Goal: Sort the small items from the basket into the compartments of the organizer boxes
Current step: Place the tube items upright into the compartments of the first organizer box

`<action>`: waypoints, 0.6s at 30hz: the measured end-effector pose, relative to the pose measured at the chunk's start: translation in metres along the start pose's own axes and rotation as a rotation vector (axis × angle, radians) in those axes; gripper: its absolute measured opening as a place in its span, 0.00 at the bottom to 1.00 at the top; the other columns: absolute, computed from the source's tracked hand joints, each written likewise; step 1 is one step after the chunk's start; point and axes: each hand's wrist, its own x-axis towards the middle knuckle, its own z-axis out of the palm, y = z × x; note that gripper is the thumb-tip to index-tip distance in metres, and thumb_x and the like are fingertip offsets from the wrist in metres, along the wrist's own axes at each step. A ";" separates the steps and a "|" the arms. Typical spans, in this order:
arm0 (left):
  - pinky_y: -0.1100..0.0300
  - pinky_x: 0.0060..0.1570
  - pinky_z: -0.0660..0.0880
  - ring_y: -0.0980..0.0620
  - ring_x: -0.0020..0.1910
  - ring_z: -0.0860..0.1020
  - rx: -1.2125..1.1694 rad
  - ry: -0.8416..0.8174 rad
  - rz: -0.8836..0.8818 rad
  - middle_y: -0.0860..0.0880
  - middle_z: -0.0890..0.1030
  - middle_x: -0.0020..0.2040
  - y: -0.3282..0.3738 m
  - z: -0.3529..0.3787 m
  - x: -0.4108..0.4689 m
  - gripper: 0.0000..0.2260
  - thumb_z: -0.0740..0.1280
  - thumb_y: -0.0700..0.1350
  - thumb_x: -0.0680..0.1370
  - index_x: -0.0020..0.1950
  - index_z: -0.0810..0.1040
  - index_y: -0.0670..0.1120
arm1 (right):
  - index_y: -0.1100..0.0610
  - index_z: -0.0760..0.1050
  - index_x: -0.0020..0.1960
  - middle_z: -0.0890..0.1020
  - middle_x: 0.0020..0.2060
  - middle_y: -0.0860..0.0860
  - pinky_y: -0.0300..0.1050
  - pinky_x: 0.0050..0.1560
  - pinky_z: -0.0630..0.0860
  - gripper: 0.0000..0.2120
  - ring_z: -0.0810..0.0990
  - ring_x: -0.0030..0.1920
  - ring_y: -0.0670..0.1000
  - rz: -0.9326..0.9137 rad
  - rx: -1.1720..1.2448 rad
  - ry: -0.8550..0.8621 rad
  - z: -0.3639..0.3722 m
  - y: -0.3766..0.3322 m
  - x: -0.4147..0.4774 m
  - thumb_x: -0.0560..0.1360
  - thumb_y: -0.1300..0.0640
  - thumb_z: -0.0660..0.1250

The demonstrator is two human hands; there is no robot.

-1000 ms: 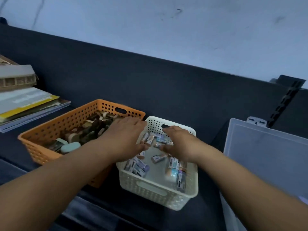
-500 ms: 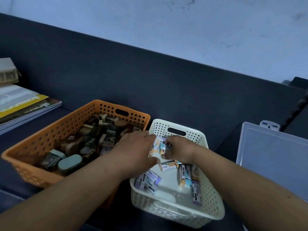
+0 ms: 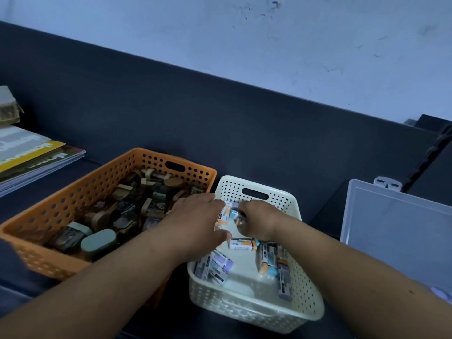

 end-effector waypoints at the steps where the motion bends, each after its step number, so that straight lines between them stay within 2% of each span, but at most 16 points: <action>1: 0.50 0.73 0.54 0.51 0.75 0.56 -0.007 0.014 0.006 0.52 0.59 0.76 0.001 0.000 0.000 0.31 0.62 0.60 0.77 0.76 0.58 0.52 | 0.51 0.69 0.46 0.74 0.40 0.48 0.42 0.38 0.67 0.03 0.75 0.44 0.52 -0.013 0.006 0.006 0.000 0.001 -0.001 0.77 0.54 0.62; 3: 0.52 0.72 0.57 0.52 0.73 0.59 -0.040 0.060 0.017 0.53 0.63 0.74 0.003 -0.004 -0.002 0.28 0.63 0.59 0.77 0.74 0.61 0.52 | 0.51 0.71 0.45 0.76 0.40 0.48 0.41 0.37 0.70 0.03 0.77 0.43 0.51 -0.008 0.128 0.013 -0.003 0.006 -0.004 0.76 0.55 0.65; 6: 0.55 0.70 0.58 0.53 0.72 0.61 -0.089 0.152 0.029 0.54 0.65 0.73 0.010 -0.013 -0.005 0.25 0.62 0.56 0.79 0.74 0.62 0.52 | 0.56 0.77 0.49 0.80 0.39 0.50 0.41 0.35 0.73 0.04 0.76 0.36 0.49 0.051 0.571 0.045 -0.014 0.015 -0.014 0.74 0.62 0.69; 8: 0.57 0.67 0.61 0.52 0.71 0.63 -0.134 0.208 0.031 0.52 0.67 0.72 0.015 -0.020 -0.005 0.23 0.61 0.52 0.80 0.74 0.62 0.51 | 0.62 0.77 0.51 0.79 0.40 0.55 0.42 0.33 0.73 0.06 0.75 0.36 0.51 0.021 0.810 0.036 -0.024 0.020 -0.026 0.74 0.67 0.67; 10: 0.56 0.65 0.64 0.51 0.70 0.66 -0.250 0.222 -0.003 0.52 0.68 0.72 0.024 -0.026 -0.004 0.21 0.59 0.49 0.81 0.74 0.62 0.51 | 0.64 0.77 0.52 0.77 0.41 0.57 0.41 0.32 0.71 0.09 0.74 0.37 0.53 -0.050 0.963 0.018 -0.033 0.022 -0.043 0.74 0.70 0.65; 12: 0.54 0.65 0.68 0.51 0.67 0.69 -0.458 0.199 -0.057 0.52 0.70 0.71 0.037 -0.027 -0.001 0.21 0.59 0.48 0.82 0.75 0.62 0.52 | 0.61 0.77 0.52 0.77 0.41 0.56 0.44 0.34 0.69 0.11 0.73 0.38 0.54 -0.123 1.043 0.002 -0.040 0.025 -0.063 0.74 0.72 0.64; 14: 0.52 0.58 0.74 0.52 0.58 0.77 -0.665 0.184 -0.081 0.52 0.77 0.61 0.054 -0.026 0.001 0.18 0.61 0.47 0.81 0.71 0.68 0.51 | 0.59 0.77 0.51 0.77 0.38 0.53 0.45 0.36 0.68 0.13 0.73 0.38 0.52 -0.182 1.089 -0.013 -0.045 0.028 -0.084 0.74 0.73 0.63; 16: 0.55 0.47 0.76 0.55 0.44 0.81 -0.811 0.185 -0.076 0.51 0.82 0.47 0.076 -0.024 0.001 0.10 0.64 0.46 0.79 0.60 0.77 0.48 | 0.59 0.76 0.52 0.76 0.35 0.50 0.41 0.34 0.69 0.12 0.72 0.34 0.48 -0.208 1.103 -0.008 -0.049 0.035 -0.107 0.74 0.73 0.63; 18: 0.56 0.41 0.75 0.56 0.35 0.80 -0.890 0.212 -0.047 0.50 0.83 0.38 0.098 -0.022 -0.003 0.04 0.66 0.43 0.77 0.48 0.80 0.46 | 0.60 0.75 0.55 0.75 0.34 0.50 0.39 0.32 0.69 0.12 0.71 0.33 0.47 -0.214 1.128 0.006 -0.050 0.044 -0.128 0.74 0.71 0.65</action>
